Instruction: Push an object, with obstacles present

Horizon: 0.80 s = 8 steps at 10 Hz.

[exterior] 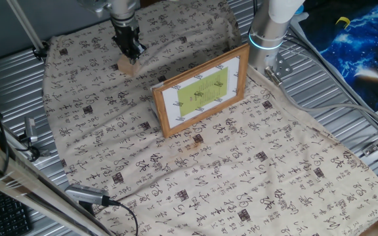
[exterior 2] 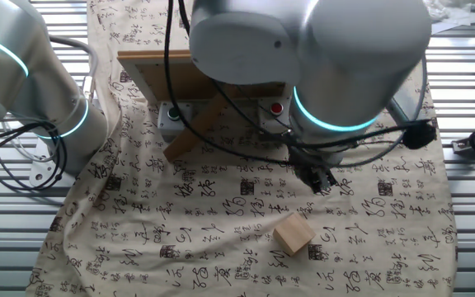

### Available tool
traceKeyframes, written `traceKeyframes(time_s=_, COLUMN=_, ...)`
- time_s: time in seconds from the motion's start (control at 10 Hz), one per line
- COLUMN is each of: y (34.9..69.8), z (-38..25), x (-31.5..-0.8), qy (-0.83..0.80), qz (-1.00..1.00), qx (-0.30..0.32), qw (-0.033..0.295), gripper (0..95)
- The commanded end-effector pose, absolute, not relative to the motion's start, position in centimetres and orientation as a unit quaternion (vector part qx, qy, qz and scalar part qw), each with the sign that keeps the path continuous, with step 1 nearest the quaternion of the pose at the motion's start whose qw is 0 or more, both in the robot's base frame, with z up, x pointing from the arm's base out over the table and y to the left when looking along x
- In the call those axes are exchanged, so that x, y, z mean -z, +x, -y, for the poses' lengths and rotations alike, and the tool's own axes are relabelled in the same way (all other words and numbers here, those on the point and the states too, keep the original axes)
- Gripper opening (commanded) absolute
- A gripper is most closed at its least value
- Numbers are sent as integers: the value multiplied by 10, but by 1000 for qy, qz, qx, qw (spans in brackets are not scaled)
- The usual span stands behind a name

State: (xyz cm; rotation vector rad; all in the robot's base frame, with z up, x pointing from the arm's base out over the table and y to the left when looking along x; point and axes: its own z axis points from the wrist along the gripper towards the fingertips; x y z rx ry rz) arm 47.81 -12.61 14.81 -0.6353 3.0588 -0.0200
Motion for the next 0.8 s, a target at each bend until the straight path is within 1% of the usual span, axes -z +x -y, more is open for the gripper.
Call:
traceKeyframes(time_s=0.1, y=478, z=126, x=-148, qy=-217, qz=-976, qx=9, qw=9, gripper=0)
traceKeyframes(time_s=0.4, y=478, z=127, x=-148, qy=-214, qz=-977, qx=8, qw=20, gripper=0)
traceKeyframes(time_s=0.8, y=479, z=129, x=-144, qy=-215, qz=-976, qx=6, qw=20, gripper=0)
